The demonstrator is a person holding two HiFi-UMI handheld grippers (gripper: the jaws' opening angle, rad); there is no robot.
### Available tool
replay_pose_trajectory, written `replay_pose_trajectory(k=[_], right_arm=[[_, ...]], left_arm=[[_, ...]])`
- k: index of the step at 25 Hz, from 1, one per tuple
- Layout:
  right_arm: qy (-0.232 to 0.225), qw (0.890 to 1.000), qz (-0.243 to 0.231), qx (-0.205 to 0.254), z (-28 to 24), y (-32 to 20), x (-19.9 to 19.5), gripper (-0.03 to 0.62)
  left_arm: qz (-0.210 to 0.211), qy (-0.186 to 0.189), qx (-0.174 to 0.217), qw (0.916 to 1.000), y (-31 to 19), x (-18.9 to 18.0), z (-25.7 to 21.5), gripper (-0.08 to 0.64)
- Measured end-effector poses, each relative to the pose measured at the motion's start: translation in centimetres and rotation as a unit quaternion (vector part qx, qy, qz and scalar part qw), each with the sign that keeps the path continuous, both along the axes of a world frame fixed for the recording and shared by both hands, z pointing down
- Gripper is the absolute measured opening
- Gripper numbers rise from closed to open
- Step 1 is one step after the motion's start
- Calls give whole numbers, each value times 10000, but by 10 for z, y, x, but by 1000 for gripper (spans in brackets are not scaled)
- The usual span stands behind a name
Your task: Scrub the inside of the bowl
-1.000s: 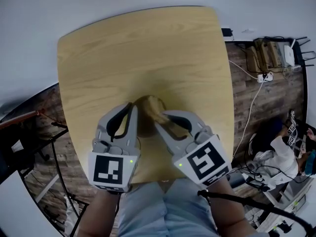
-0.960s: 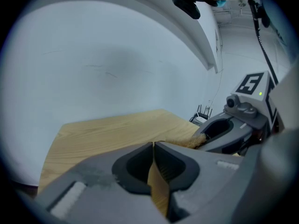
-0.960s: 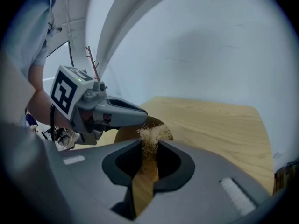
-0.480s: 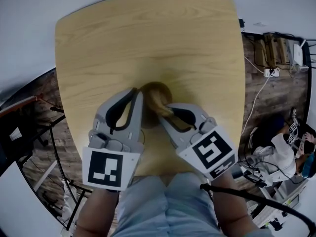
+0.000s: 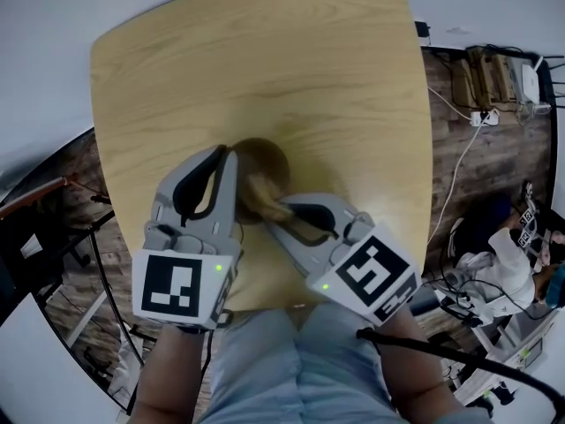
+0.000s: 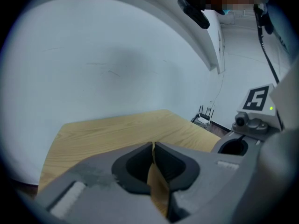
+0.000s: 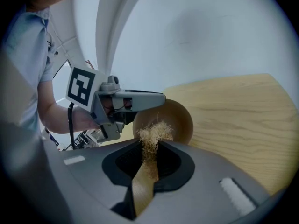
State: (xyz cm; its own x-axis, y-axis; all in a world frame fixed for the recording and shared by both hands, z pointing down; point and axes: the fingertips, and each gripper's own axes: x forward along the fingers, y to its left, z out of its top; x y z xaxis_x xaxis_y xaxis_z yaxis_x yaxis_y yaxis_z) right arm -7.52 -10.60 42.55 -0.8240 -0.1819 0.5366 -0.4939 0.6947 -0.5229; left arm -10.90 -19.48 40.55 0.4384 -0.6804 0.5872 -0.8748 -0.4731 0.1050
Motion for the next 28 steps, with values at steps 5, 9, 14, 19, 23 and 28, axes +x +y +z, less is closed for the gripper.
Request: replay_pose_trajectory(k=[5,9,14,19,23,28], right_arm=[[-109,9997,-198,43,-11,15,11,58],[-446,9986,-239,169,-38,27,23,59],[-543,9974,-75,468,-67,27,39,60],[-498,9962,171,687,-73,24,49,60],[-389,9948,506,791,-73,12,56,60],[-170,9942,672,825,-61,-3,57,60]], left_arm=[[53,-92,40,9999,3,7,2,37],[85,-209,103,9997,12,12,0,35],[16,-240,202,9995,13,19,-16,35],[57,-242,288,9993,20,28,-21,35],[47,-226,263,9994,21,27,-18,35],[-20,-146,182,9997,19,23,-11,34]])
